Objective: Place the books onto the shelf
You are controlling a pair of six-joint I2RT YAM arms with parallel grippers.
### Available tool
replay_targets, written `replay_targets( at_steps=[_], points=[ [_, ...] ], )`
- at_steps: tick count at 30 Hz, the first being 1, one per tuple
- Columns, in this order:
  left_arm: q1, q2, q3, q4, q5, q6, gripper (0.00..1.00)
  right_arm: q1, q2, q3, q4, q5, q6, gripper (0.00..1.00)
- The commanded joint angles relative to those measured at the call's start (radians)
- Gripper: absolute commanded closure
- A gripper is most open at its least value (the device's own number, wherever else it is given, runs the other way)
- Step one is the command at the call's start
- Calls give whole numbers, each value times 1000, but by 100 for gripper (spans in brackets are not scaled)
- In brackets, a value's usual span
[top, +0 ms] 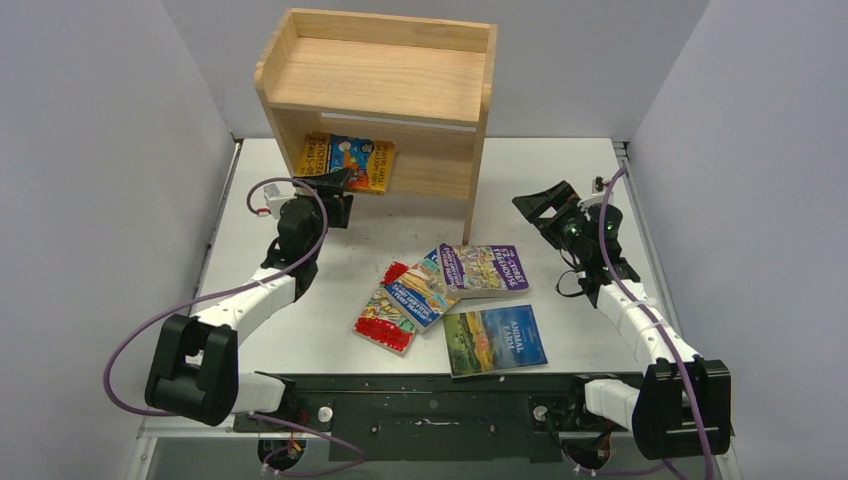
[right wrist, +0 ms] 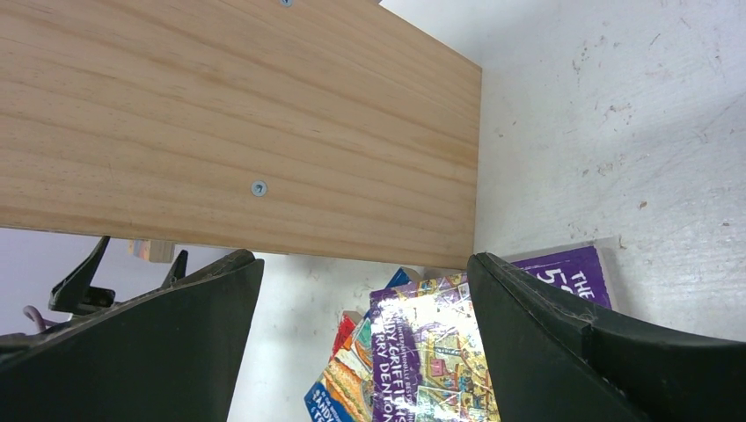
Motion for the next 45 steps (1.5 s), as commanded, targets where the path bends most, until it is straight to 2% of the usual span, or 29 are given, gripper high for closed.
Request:
replay_targets(
  at_steps=[1, 4, 12, 14, 17, 21, 25, 28, 45],
  points=[
    [5, -34, 60, -45, 8, 10, 19, 6, -35, 15, 28, 3, -11, 10],
    [7, -55, 63, -95, 24, 16, 1, 6, -35, 17, 25, 3, -11, 10],
    [17, -185, 32, -168, 55, 140, 4, 6, -41, 15, 17, 0, -12, 10],
    [26, -220, 9, -177, 55, 167, 1, 7, -44, 15, 14, 0, -14, 10],
    [36, -246, -30, -154, 48, 193, 17, 11, -39, 12, 19, -3, -12, 10],
    [51, -229, -44, -157, 70, 185, 51, 22, -32, 7, 31, -6, -6, 10],
    [52, -194, -48, -130, 98, 174, 74, 22, -33, 6, 32, -5, -8, 10],
    [52, -171, -43, -105, 109, 173, 78, 21, -35, 6, 31, -4, -8, 10],
    [87, -88, -31, -25, 134, 166, 81, 22, -32, 4, 26, 5, -9, 10]
  ],
)
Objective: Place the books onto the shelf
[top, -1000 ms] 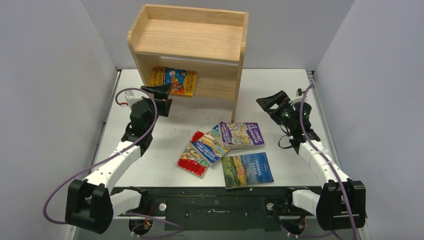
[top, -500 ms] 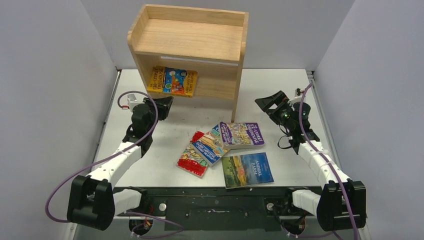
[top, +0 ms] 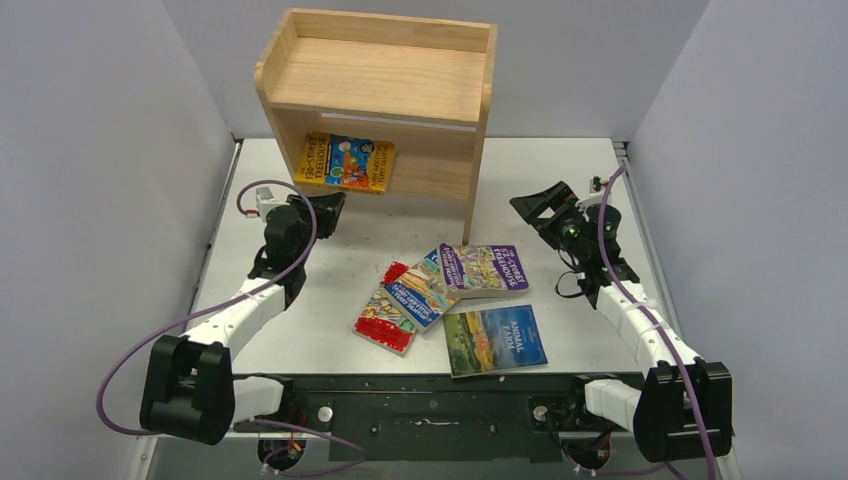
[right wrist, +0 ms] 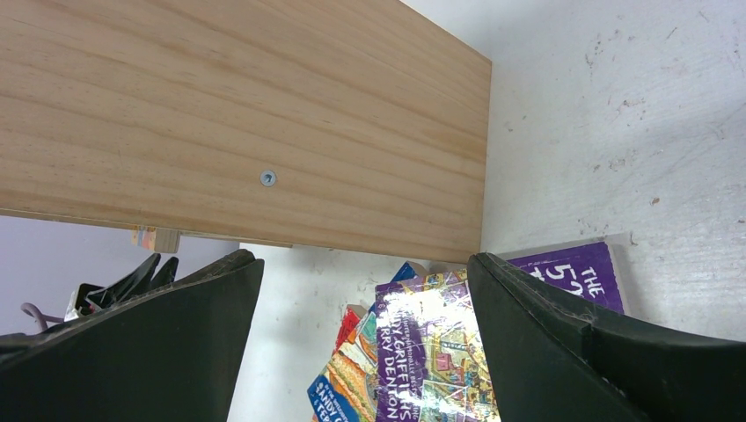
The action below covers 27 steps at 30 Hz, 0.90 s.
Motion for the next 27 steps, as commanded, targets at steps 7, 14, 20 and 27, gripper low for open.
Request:
replay_targets(
  at_steps=[7, 14, 20, 27],
  points=[
    [27, 5, 19, 82, 26, 6, 82, 8, -14, 9, 29, 8, -9, 10],
    [65, 6, 15, 94, 42, 10, 82, 8, -14, 9, 26, 11, -11, 10],
    [66, 35, 28, 118, 70, 1, 83, 7, -11, 5, 33, 13, -6, 10],
    [65, 59, 37, 147, 72, -10, 83, 7, -13, 5, 28, 14, -9, 10]
  ],
)
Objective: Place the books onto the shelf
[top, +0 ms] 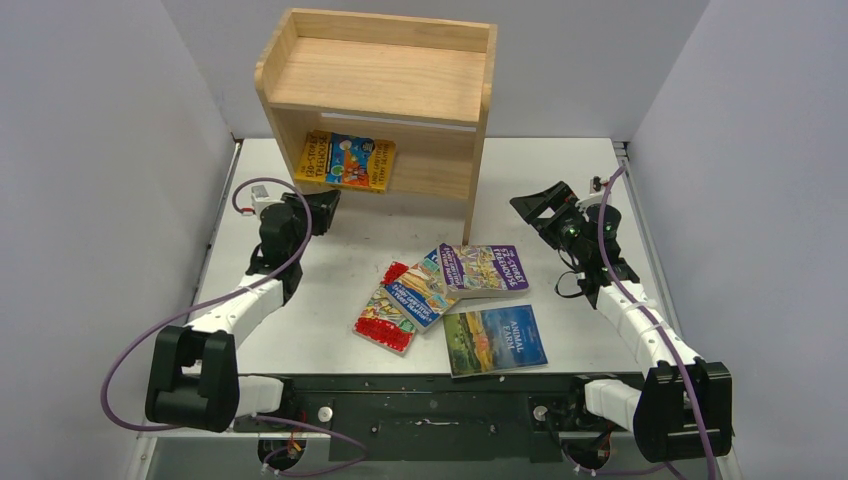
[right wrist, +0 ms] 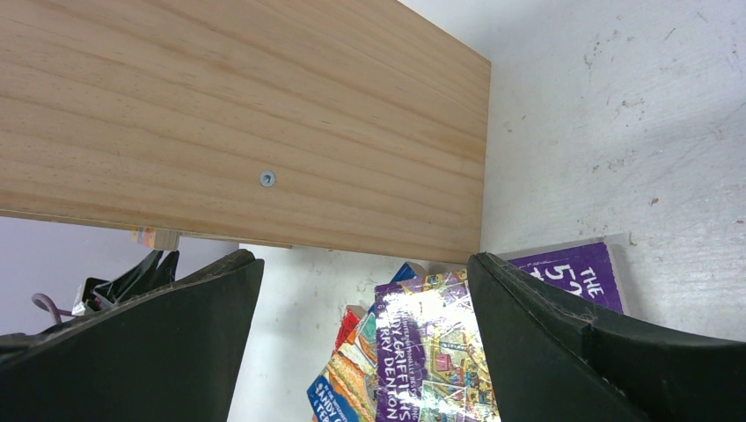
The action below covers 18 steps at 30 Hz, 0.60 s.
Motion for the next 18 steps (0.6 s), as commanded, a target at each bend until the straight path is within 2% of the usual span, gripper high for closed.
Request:
replay_targets(
  at_steps=[1, 18],
  points=[
    [4, 14, 38, 88, 13, -5, 83, 7, -14, 5, 27, 12, -9, 10],
    [3, 33, 57, 103, 13, -15, 84, 8, -11, 5, 27, 13, -8, 10]
  ],
)
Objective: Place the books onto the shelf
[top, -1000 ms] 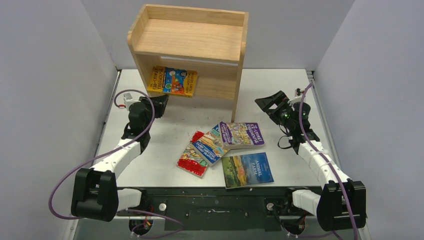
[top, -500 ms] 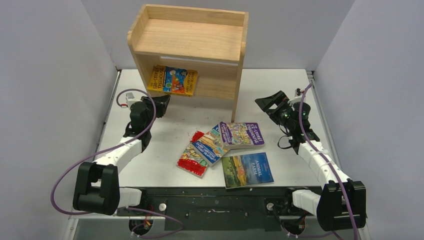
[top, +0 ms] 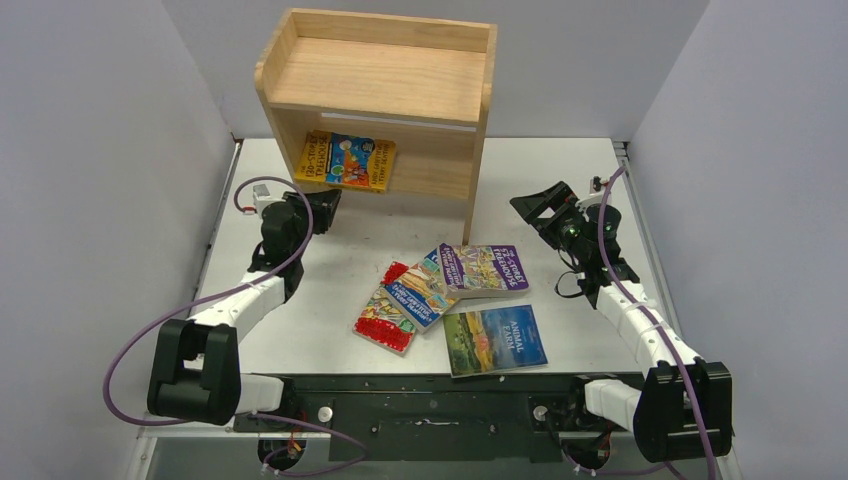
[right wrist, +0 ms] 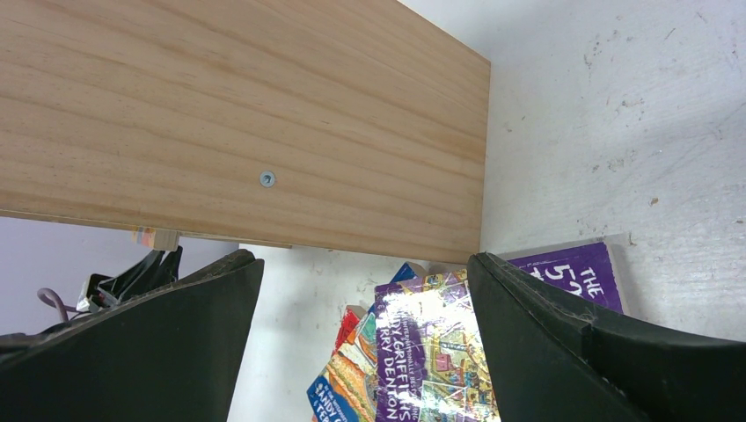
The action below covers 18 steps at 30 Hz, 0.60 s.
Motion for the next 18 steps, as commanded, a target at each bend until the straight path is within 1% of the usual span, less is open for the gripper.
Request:
replay_targets(
  at_steps=[1, 8, 11, 18],
  points=[
    [3, -5, 47, 80, 11, -8, 84, 8, -11, 6, 26, 12, -7, 10],
    [-3, -55, 15, 48, 40, -16, 84, 9, -6, 8, 33, 12, -3, 10],
    [-3, -82, -1, 43, 46, -10, 87, 10, 0, 9, 41, 8, 0, 10],
    [-3, -99, 15, 20, 45, -3, 86, 15, 7, 11, 47, 7, 4, 10]
  ],
)
